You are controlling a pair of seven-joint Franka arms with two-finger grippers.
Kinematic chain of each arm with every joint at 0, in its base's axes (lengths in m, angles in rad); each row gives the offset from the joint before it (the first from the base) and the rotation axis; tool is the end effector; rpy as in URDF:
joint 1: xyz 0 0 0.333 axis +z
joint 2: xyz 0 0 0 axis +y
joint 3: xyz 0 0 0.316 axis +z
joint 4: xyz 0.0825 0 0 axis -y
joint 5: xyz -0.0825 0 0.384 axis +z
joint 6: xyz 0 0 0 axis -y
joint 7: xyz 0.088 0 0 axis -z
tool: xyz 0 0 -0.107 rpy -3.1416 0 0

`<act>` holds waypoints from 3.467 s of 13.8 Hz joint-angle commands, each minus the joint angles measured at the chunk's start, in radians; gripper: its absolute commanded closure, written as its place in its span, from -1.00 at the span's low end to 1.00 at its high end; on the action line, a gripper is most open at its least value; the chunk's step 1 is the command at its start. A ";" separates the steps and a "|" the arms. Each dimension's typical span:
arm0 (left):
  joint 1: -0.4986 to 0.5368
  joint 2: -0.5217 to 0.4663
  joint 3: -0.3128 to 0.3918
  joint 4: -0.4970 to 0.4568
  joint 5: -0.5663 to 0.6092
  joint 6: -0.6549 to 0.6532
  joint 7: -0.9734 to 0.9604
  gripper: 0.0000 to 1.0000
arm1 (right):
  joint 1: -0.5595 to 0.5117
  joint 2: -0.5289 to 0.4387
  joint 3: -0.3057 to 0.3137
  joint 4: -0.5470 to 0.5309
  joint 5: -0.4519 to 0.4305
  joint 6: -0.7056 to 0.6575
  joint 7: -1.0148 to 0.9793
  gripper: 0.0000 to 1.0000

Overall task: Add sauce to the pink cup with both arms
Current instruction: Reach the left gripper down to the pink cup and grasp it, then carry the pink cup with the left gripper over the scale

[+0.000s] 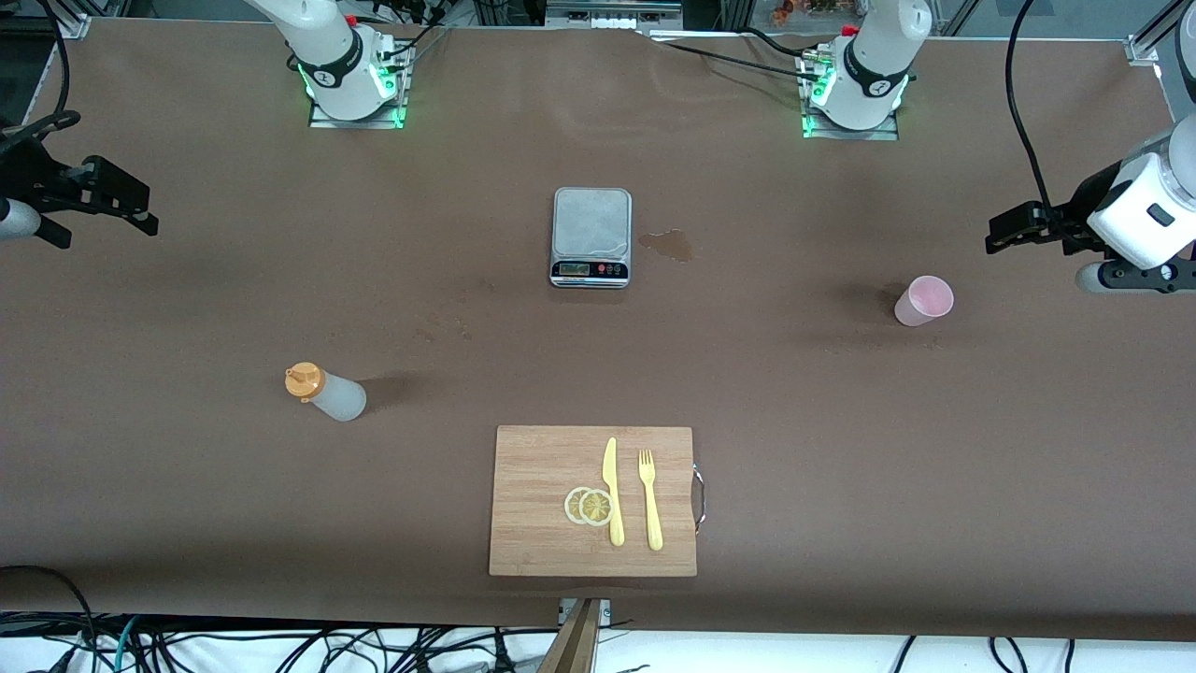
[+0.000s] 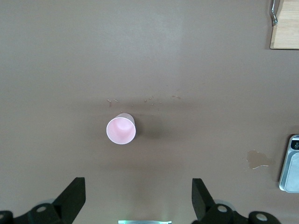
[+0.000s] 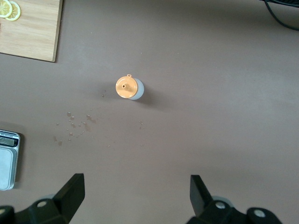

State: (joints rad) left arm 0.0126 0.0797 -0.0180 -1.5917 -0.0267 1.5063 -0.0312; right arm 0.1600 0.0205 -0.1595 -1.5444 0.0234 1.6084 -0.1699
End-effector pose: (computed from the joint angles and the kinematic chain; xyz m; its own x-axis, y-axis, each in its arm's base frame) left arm 0.5669 -0.0057 0.5650 0.9860 0.0240 -0.1651 0.0281 -0.9993 0.0229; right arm 0.5650 0.0037 0.6291 0.9845 0.1688 0.0465 0.1696 -0.9854 -0.0124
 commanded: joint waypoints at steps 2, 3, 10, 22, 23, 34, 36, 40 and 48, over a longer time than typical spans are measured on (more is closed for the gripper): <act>0.001 0.049 0.001 0.032 -0.027 0.000 0.007 -1.00 | -0.005 -0.010 -0.003 -0.006 -0.016 -0.001 -0.011 -1.00; 0.001 0.060 0.003 0.033 -0.027 0.027 0.007 -1.00 | -0.005 -0.010 -0.009 -0.006 -0.016 -0.002 -0.011 -1.00; 0.049 0.120 0.009 0.006 -0.013 0.046 -0.004 -0.94 | -0.005 -0.013 -0.017 -0.008 -0.016 -0.005 -0.008 -1.00; 0.233 0.158 0.006 -0.575 -0.025 0.702 0.279 -0.51 | -0.003 0.001 -0.015 -0.014 -0.019 0.004 -0.011 -1.00; 0.243 0.166 0.004 -0.599 -0.027 0.730 0.301 -0.41 | -0.003 0.001 -0.015 -0.013 -0.019 0.004 -0.011 -1.00; 0.259 0.181 -0.031 -0.630 -0.076 0.727 0.362 0.40 | 0.004 0.001 -0.009 -0.011 -0.019 -0.004 -0.013 -1.00; 0.259 0.189 -0.031 -0.626 -0.076 0.727 0.375 0.95 | 0.004 -0.001 -0.009 -0.011 -0.019 -0.007 -0.013 -1.00; 0.257 0.197 -0.034 -0.610 -0.076 0.721 0.373 1.00 | 0.004 -0.002 -0.008 -0.013 -0.019 -0.021 -0.014 -1.00; 0.233 0.157 -0.305 -0.295 -0.082 0.444 0.056 1.00 | 0.009 -0.001 -0.005 -0.014 -0.019 -0.041 -0.014 -1.00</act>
State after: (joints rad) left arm 0.2511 0.2273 -0.2388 -1.9250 -0.0852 2.0009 0.1403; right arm 0.1664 0.0327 -0.1687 -1.5482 0.0166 1.5824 -0.1736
